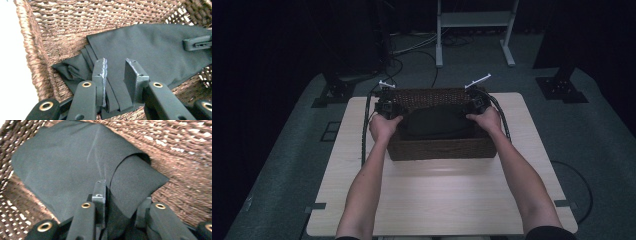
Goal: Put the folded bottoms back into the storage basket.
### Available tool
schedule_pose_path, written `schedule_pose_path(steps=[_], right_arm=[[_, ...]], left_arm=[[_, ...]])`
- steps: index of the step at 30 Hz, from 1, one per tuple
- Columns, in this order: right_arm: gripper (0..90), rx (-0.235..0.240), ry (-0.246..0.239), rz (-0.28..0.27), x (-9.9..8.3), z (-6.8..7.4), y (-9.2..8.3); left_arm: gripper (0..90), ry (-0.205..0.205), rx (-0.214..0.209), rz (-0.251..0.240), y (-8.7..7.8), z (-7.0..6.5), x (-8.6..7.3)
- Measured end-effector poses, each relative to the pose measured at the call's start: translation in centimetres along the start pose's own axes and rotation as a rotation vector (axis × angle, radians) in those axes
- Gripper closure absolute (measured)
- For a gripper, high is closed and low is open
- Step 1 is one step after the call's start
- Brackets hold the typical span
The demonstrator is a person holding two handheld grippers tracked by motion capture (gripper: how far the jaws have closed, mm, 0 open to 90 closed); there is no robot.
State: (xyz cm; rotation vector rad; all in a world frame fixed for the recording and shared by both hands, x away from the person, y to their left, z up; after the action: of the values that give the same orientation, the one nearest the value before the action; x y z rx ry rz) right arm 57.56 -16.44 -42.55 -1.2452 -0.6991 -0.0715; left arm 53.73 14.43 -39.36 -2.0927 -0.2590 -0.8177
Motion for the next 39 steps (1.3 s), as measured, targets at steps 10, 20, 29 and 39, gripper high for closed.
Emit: schedule_pose_path(steps=[10, 20, 29, 39], right_arm=[[55.6, -0.043, 0.045, -0.053, 0.3, -0.6, -1.5], [51.6, -0.013, 0.062, -0.109, 0.3, -0.7, -3.5], [49.7, 0.025, 0.072, -0.142, -0.5, -0.7, -4.4], [46.7, 0.079, 0.074, -0.193, -2.0, -1.2, -6.6]], left_arm=[[67.4, 0.002, -0.035, -0.043, -1.0, -0.1, -0.4], [63.8, 0.034, -0.08, -0.097, -2.6, -1.5, -0.4], [61.4, 0.036, -0.116, -0.136, -3.8, -1.7, -0.9], [55.9, 0.047, -0.14, -0.172, -5.3, -2.5, -1.8]])
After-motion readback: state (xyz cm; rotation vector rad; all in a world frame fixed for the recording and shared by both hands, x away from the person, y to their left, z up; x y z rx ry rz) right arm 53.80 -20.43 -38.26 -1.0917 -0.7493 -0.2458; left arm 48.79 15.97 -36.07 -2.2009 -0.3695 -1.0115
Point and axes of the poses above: each handheld gripper's, and its own axes: y roughly forward along the jaws, x roughly out of its top, z roughly to its left, the point moved 3 cm from there along y, roughly forward along the jaws, and after that the axes turned 9 degrees about -x, right-handed, at the moved point
